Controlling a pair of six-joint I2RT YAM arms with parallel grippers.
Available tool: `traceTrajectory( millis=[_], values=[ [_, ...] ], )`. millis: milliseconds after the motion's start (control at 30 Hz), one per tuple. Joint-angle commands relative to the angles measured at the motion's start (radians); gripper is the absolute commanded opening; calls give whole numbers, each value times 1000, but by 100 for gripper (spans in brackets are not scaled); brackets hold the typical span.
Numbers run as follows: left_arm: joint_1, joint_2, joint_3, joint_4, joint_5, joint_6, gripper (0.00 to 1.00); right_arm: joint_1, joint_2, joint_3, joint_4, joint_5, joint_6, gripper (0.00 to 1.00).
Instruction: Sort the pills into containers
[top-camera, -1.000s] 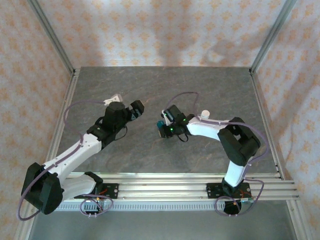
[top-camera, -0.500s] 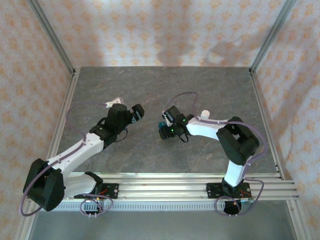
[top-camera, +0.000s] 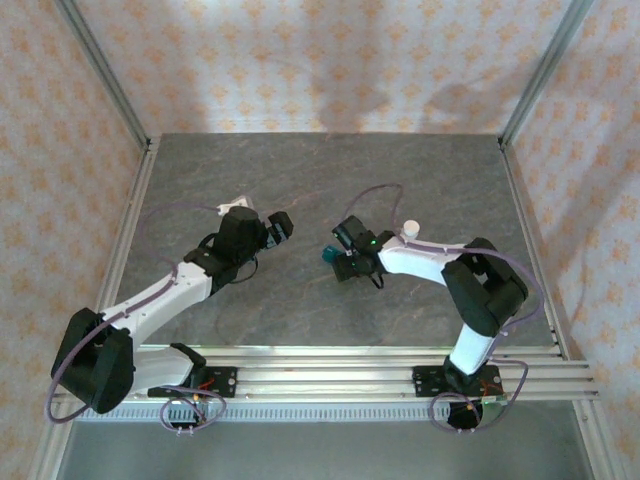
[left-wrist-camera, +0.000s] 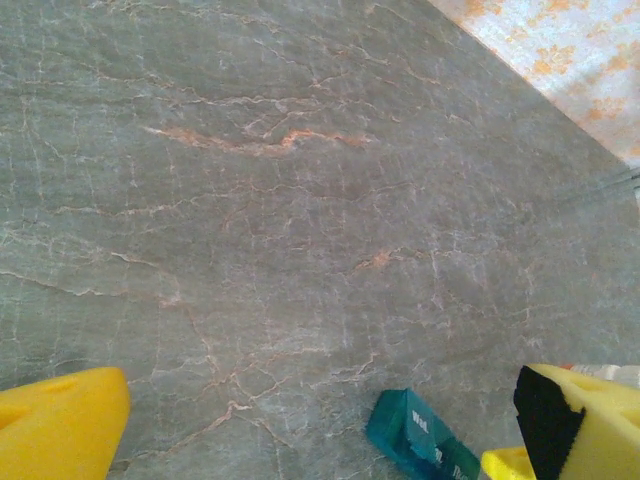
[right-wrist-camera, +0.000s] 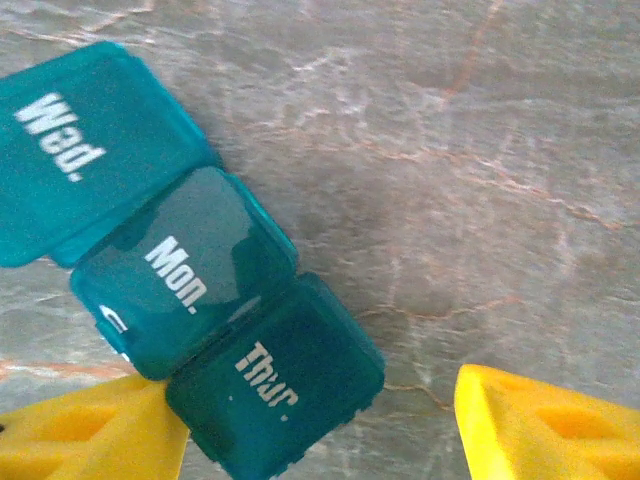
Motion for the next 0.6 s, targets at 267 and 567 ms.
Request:
traceTrajectory(
  millis=[267,567],
  values=[
    [3,11,36,-9,21,48,100,-81,-27,48,-79,49,17,68],
    [3,22,44,-28,26,76,100,-84,-147,45,-108,-44,26,68]
  ],
)
